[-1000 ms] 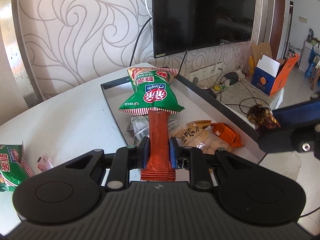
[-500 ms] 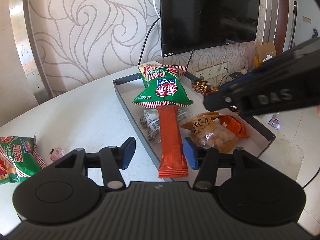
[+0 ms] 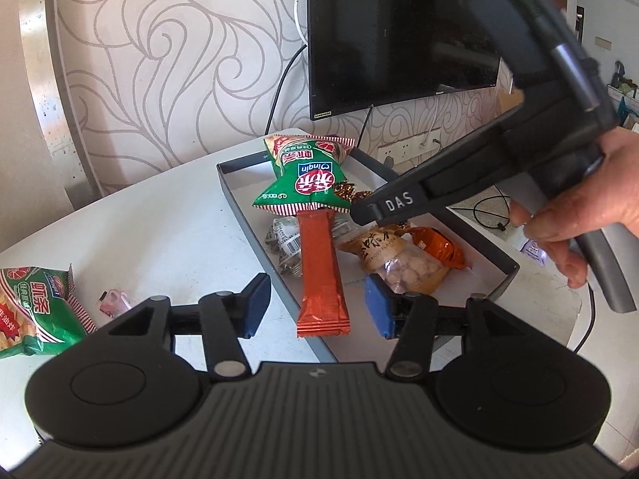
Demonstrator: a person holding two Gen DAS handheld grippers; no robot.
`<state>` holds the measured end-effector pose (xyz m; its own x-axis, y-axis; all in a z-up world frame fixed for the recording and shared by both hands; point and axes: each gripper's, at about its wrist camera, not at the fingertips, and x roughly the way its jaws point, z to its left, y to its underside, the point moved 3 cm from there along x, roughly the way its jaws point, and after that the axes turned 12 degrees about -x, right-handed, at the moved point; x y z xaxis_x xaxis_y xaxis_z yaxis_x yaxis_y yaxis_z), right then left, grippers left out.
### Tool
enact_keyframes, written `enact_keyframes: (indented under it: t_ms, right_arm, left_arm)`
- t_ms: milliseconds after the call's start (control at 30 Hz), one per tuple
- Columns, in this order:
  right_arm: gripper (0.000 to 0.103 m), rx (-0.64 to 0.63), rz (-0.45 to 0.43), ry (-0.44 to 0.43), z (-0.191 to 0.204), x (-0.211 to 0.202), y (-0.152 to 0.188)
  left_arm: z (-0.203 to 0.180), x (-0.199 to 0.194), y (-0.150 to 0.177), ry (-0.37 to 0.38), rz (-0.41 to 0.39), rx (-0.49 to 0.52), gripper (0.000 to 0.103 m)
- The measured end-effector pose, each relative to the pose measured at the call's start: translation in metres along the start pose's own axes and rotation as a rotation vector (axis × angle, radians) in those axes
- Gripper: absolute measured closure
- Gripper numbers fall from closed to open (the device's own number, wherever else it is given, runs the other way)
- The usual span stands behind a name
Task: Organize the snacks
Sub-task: 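Open the left gripper to drop the red bar into the tray, then open the right gripper to drop the chocolate candy into the tray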
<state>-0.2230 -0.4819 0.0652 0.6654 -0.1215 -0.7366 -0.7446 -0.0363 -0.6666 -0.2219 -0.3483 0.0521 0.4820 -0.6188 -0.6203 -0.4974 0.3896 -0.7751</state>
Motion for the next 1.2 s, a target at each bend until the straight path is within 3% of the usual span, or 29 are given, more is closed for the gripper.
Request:
enact_keyframes:
  t_ms: [233, 333, 633, 700, 1033, 1200]
  right_arm:
    - [0.075, 0.039, 0.036, 0.034, -0.007, 0.006, 0.003]
    - [0.068, 0.043, 0.033, 0.042, -0.007, 0.002, 0.005]
    - [0.067, 0.069, 0.013, 0.044, -0.004, -0.015, 0.010]
    - [0.061, 0.063, 0.023, 0.037, -0.001, -0.016, 0.012]
    - [0.061, 0.090, -0.032, 0.022, 0.015, -0.031, 0.011]
    - [0.061, 0.013, -0.040, 0.000, 0.036, -0.020, 0.001]
  left_arm:
    - [0.000, 0.000, 0.001, -0.003, 0.005, -0.003, 0.045]
    - [-0.001, 0.001, 0.002, 0.000, 0.013, -0.004, 0.045]
    - [-0.005, 0.003, 0.005, 0.014, 0.021, 0.000, 0.040]
    - [-0.006, 0.002, 0.006, 0.014, 0.021, 0.001, 0.039]
    - [0.005, -0.007, 0.011, 0.004, 0.017, -0.020, 0.039]
    - [0.011, -0.018, 0.018, -0.007, 0.016, -0.021, 0.039]
